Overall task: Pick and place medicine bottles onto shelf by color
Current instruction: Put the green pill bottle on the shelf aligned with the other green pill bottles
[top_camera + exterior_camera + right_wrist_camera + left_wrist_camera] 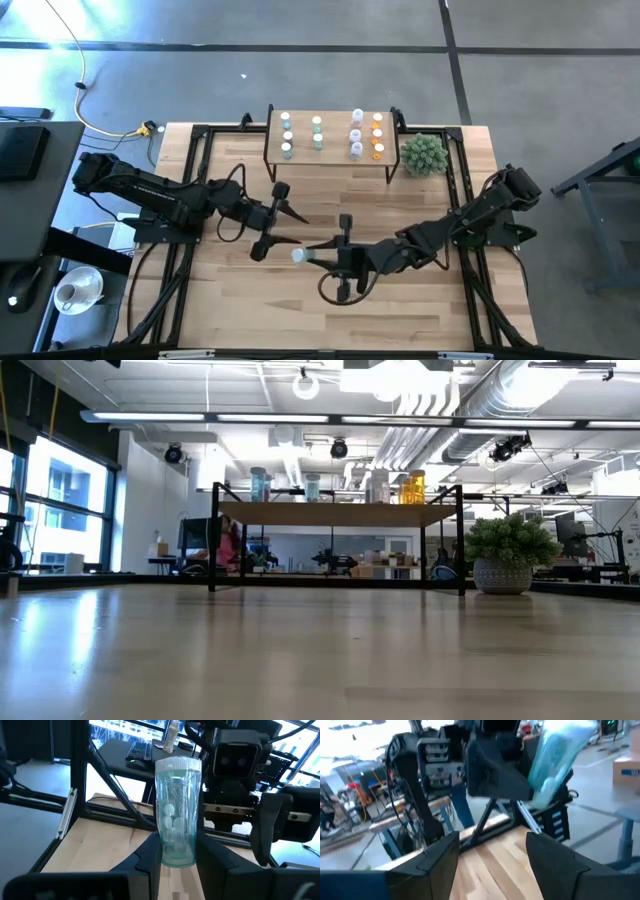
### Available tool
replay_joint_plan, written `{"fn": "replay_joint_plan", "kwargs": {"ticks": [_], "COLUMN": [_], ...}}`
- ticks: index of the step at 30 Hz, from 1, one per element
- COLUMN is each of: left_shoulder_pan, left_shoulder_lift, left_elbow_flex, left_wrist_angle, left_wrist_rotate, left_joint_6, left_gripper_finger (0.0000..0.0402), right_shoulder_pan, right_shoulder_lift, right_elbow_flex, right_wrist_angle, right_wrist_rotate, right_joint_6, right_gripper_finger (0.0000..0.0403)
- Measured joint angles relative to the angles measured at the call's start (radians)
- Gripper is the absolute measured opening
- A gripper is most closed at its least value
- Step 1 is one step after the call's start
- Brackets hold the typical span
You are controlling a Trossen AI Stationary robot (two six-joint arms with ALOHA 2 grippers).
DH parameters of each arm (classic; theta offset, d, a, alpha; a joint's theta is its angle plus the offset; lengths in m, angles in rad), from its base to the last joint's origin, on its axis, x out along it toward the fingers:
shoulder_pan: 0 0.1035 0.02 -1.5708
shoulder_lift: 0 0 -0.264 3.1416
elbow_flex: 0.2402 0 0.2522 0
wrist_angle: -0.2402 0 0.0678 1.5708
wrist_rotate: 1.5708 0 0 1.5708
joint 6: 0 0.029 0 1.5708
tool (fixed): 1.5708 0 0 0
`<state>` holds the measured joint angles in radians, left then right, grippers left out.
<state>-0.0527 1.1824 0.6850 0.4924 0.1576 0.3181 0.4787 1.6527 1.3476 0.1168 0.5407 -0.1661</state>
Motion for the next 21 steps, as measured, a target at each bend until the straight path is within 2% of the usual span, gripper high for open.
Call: {"fn": "replay_joint_plan", "kwargs": {"ticks": [7,10,16,21], "left_shoulder_pan": [-0.004,-0.004,-0.004,-0.004], "left_shoulder_lift": [0.000,0.000,0.000,0.000], "left_elbow_flex": [0.000,0.000,0.000,0.000], "left_wrist_angle": [0.074,0.103,0.152,0.166], "left_wrist_rotate": [0.122,0.124,0.124,0.121], "left_joint_6": [-0.001,-0.001,-0.010,-0.011], "left_gripper_finger": [0.0218,0.0218,0.0218,0.0215], "right_shoulder_pan": [-0.036,-0.054,-0.101,-0.126], "right_shoulder_lift": [0.000,0.000,0.000,0.000], "right_elbow_flex": [0.000,0.000,0.000,0.000], "right_wrist_angle": [0.016,0.033,0.071,0.068], "right_wrist_rotate": [-0.001,-0.007,-0.127,-0.137], "right_joint_6": [0.000,0.001,0.032,0.035], "right_gripper_finger": [0.0087,0.0087,0.0087,0.0087]}}
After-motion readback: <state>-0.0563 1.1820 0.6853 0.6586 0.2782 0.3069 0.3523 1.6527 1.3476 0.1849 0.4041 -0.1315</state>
